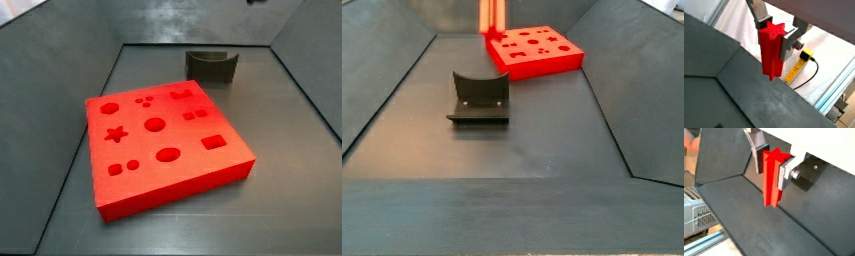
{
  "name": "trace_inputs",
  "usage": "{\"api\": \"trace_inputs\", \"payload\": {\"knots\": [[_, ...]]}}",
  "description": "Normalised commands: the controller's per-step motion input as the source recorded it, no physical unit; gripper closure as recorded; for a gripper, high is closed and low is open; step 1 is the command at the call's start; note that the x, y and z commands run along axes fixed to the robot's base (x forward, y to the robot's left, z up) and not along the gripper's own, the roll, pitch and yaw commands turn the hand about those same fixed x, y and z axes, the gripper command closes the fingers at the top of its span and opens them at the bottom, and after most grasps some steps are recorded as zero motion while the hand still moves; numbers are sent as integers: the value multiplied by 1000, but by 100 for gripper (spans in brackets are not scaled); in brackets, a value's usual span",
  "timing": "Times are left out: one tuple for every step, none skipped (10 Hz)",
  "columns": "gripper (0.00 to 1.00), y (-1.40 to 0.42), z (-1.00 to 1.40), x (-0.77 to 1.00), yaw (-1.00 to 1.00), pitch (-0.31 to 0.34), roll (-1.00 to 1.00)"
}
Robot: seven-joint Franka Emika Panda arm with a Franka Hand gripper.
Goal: Pick up the star object. Move up. Place the star object on the fixture. Regrasp the star object. Move to above the board. Insert the star object.
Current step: Move to above the board.
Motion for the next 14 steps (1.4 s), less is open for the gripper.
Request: {"api": "trace_inputs", "payload": {"knots": [[100,38,561,-69,-21,162,-34],[100,10,304,-35,21,173,-42],[100,-1000,242,-267,-38,49,-1000],[100,-1000,223,-261,-30,43,-1000],[100,-1000,240,-272,-25,41,-1000],[100,-1000,226,-271,-21,40,-1000],[100,-1000,231,-275,-19,40,-1000],[100,-1000,232,-277,-18,41,-1000],[100,-1000,232,-278,-16,39,-1000],[100,-1000,230,-281,-13,41,-1000],[100,-1000,239,-286,-12,36,-1000],[100,-1000,243,-288,-8,33,-1000],[100,-934,225,-274,-11,29,-1000],[100,-637,149,-192,-9,21,-960]]}}
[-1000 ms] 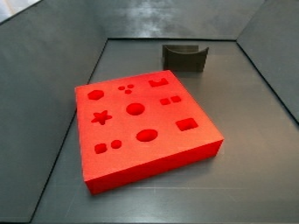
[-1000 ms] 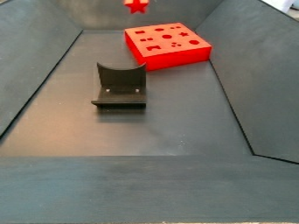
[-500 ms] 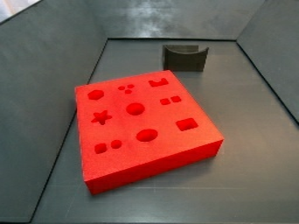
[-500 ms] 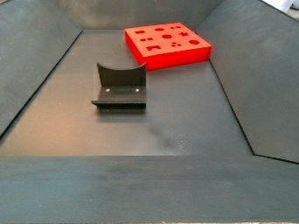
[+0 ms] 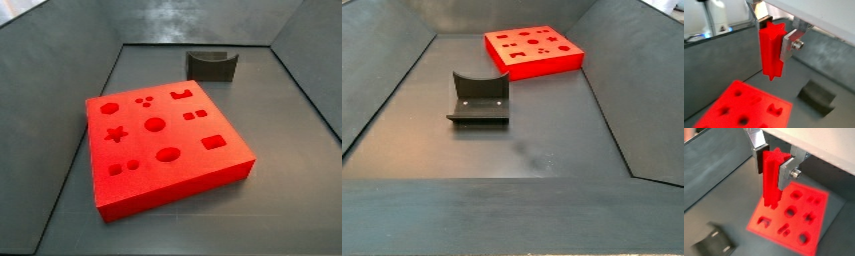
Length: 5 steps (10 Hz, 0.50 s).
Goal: Pick up the star object. Move up. Place the star object on the fixture. Regrasp the star object. Move to above the board. Insert the star object.
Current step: Move to above the board, then insert the star object.
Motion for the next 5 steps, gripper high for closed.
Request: {"api": "trace_inputs", "payload": {"knots": [[100,-373,86,-125,-10,6,-726],[100,-161,35,-87,-8,-13,-465],[100,-86,28,-71,-7,-29,-325],[100,-47,11,-59,-6,-33,-231],[100,0,-20,0,0,0,3]]}}
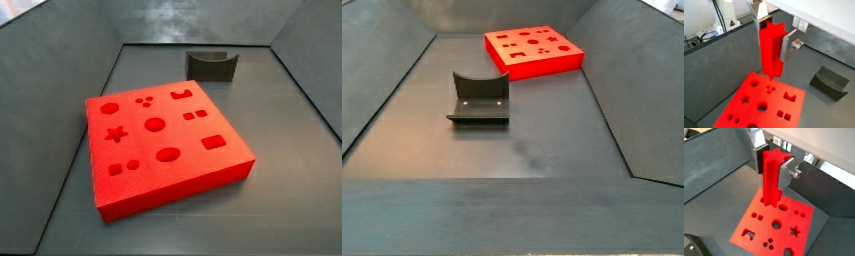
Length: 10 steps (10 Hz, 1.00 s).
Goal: Pick up the star object. Move up. Place the star object on the fixture. Regrasp the star object. Move to above the board. Insert the star object.
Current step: Insert the star object.
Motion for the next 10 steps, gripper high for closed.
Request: {"api": "trace_inputs", "payload": {"knots": [[100,0,-157,-351,-109,-60,39],[100,-17,-397,-460,-297,-101,64],[100,-86,-560,-323,-431,-99,116],[100,-3,-654,-569,-466,-159,14],[100,0,-797,-566,-431,-223,-43],[100,0,-806,-569,-426,-210,-77],[100,0,-780,-654,-440,-220,-96],[100,-43,-649,-566,-440,-264,-131],[100,-191,-674,-146,-437,-224,-131],[100,-346,-683,-34,-546,-210,-144]]}}
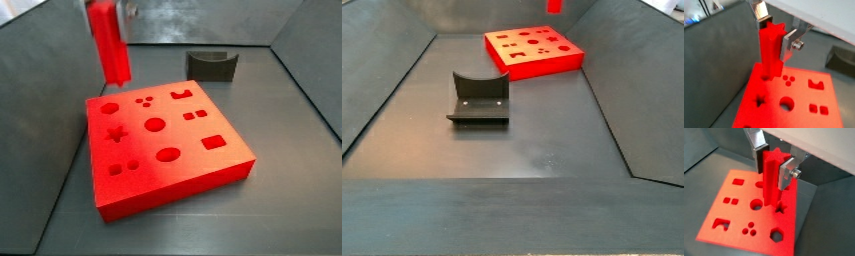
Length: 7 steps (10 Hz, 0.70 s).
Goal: Pick up the star object. Move up. Place the star object on the fixture. Regrasp the star object. Move to above the board. Insert the star object.
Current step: Insert the star object.
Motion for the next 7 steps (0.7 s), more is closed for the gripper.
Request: {"api": "trace_inputs", "payload": {"knots": [[100,-386,-697,0,-529,-224,-107],[100,-203,-663,129,-406,-203,-127],[100,0,0,0,-9,-14,-4],[100,-26,-269,0,0,-71,87],[100,-6,-520,-34,9,-170,110],[100,0,0,0,0,-9,-9],[100,-9,-80,0,0,-14,0]]}}
